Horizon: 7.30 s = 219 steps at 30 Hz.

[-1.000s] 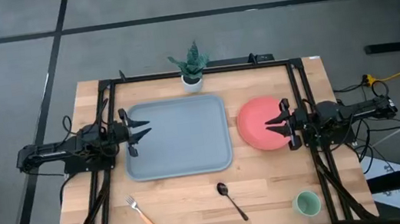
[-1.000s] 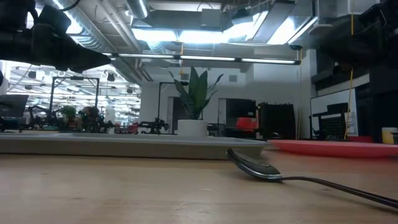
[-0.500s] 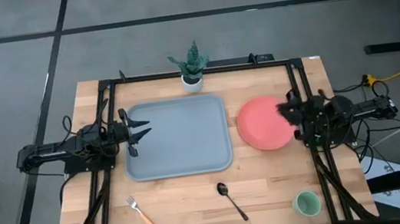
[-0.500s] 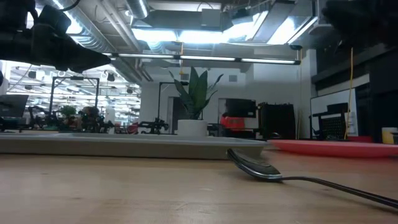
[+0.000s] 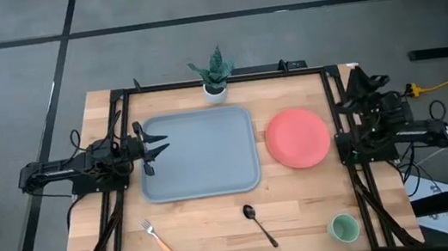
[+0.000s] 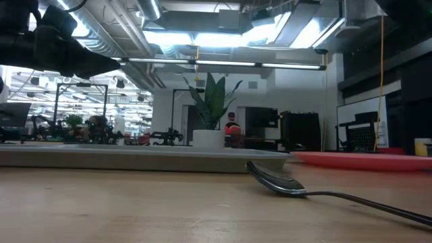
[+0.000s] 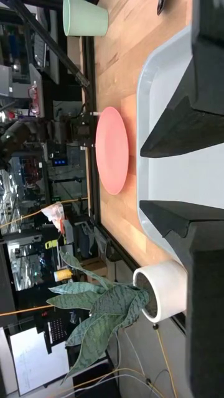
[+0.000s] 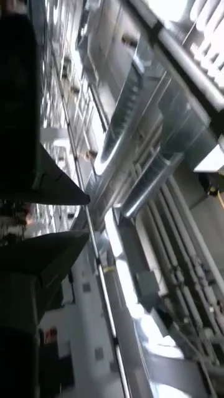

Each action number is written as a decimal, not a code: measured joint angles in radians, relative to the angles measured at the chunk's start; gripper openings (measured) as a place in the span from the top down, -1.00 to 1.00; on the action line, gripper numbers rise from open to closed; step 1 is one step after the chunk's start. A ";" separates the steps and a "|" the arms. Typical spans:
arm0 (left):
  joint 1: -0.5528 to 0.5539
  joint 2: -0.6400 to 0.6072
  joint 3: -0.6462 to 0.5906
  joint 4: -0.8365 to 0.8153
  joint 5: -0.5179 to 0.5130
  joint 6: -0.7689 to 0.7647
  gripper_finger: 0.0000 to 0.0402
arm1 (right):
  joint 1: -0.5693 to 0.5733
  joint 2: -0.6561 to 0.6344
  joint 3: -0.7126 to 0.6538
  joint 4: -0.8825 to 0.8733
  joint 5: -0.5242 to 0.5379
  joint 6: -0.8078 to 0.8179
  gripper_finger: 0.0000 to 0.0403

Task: Pick and place plate/cup/fork/spoon on tray
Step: Put the fork on the blue tray

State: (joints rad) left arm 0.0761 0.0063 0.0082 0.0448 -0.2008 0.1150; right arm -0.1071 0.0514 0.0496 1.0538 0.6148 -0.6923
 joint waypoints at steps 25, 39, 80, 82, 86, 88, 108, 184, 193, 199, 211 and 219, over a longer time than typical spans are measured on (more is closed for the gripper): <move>0.000 0.000 0.000 0.000 0.000 0.000 0.42 | -0.664 0.934 0.724 -1.045 0.347 0.258 0.59; 0.000 0.000 0.000 0.000 0.002 0.000 0.42 | -0.648 0.934 0.879 -1.394 -0.383 0.714 0.59; 0.000 0.000 0.000 0.000 0.003 0.000 0.42 | -0.476 1.180 0.875 -1.578 -0.582 0.772 0.59; 0.000 0.000 0.000 0.000 0.003 0.000 0.42 | -0.476 1.163 0.875 -1.622 -0.551 0.792 0.59; 0.000 0.000 0.000 0.000 0.003 0.000 0.42 | -0.471 1.083 0.875 -1.791 -0.549 0.842 0.59; 0.000 0.000 0.000 0.000 0.003 0.000 0.42 | -0.455 1.028 0.875 -1.841 -0.552 0.873 0.59; 0.000 0.000 0.000 0.000 0.003 0.000 0.42 | 0.002 0.583 0.686 -1.707 -0.424 1.116 0.59; -0.654 1.029 0.661 -0.845 0.927 -2.223 0.44 | 0.113 0.557 0.615 -1.801 -0.373 1.208 0.59; -0.740 0.958 0.887 -0.850 0.833 -2.587 0.44 | 0.113 0.557 0.615 -1.859 -0.372 1.181 0.59; -0.910 1.097 1.103 -1.065 0.476 -2.598 0.44 | 0.113 0.557 0.615 -1.916 -0.372 1.180 0.59; -1.005 1.481 1.164 -1.361 0.431 -2.681 0.43 | 0.112 0.557 0.615 -1.918 -0.372 1.180 0.59; -0.955 1.643 1.163 -1.132 0.348 -2.773 0.43 | 0.113 0.557 0.615 -1.912 -0.371 1.180 0.59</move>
State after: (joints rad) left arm -0.8790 1.6493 1.1713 -1.0876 0.1473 -2.6579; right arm 0.0055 0.6086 0.6647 -0.8582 0.2440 0.4873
